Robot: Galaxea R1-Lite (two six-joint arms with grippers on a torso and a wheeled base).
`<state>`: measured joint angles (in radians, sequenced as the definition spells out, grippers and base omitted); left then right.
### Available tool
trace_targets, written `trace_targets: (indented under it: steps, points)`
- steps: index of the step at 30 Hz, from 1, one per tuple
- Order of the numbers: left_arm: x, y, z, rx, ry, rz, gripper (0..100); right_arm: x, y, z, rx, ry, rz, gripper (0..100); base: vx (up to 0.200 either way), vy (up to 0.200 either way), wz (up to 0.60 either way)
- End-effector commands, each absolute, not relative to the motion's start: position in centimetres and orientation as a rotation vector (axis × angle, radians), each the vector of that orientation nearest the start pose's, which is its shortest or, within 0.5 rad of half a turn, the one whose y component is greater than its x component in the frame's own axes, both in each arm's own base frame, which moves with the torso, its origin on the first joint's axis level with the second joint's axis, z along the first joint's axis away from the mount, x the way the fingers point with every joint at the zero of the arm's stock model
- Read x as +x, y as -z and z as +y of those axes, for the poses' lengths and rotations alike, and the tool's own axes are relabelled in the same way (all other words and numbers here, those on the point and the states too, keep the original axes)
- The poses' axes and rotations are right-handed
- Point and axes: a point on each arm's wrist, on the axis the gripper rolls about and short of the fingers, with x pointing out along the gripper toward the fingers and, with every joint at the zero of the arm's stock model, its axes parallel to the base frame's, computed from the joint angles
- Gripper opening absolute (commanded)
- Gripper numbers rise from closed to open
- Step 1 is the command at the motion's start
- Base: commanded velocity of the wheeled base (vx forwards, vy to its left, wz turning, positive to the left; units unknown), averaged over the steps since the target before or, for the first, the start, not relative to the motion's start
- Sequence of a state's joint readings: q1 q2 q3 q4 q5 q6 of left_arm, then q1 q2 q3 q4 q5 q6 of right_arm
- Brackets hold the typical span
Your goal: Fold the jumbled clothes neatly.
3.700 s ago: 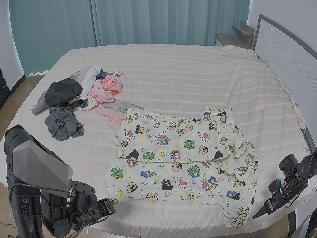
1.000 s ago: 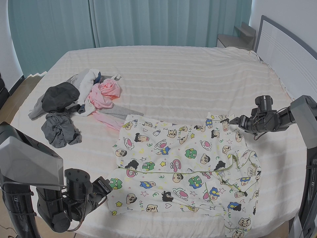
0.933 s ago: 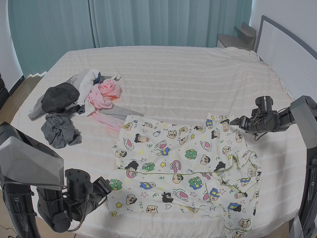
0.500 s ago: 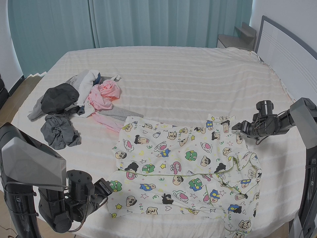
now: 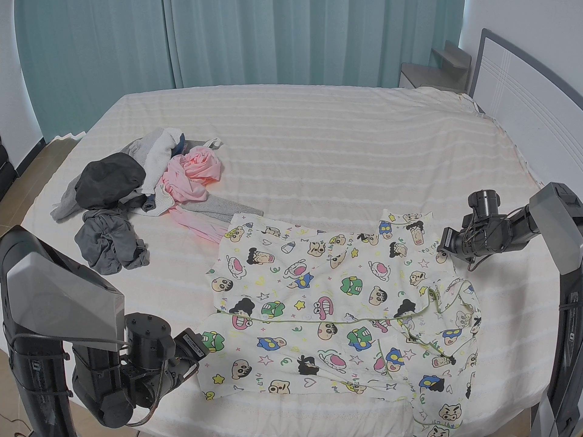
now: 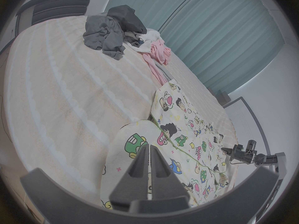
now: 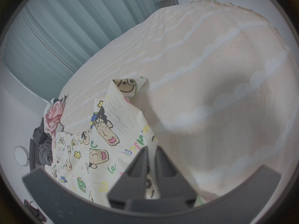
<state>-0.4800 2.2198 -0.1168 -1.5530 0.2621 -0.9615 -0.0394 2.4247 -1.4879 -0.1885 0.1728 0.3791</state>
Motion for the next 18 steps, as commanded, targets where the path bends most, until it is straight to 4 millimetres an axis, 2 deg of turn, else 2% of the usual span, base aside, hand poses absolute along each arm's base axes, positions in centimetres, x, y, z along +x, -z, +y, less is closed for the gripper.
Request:
trace_targets:
  steps: [1, 18]
  points:
    - [22.0, 0.2, -10.8, -0.743, -0.044, 0.554, 0, 46.7, -3.3, -1.6, 0.441, 0.016, 0.751, 0, 0.0, 0.0, 0.0]
    - [22.0, 0.4, -10.8, -0.739, -0.047, 0.558, 0, 48.8, -5.5, -1.6, 0.419, -0.02, 0.564, 0, 0.0, 0.0, 0.0]
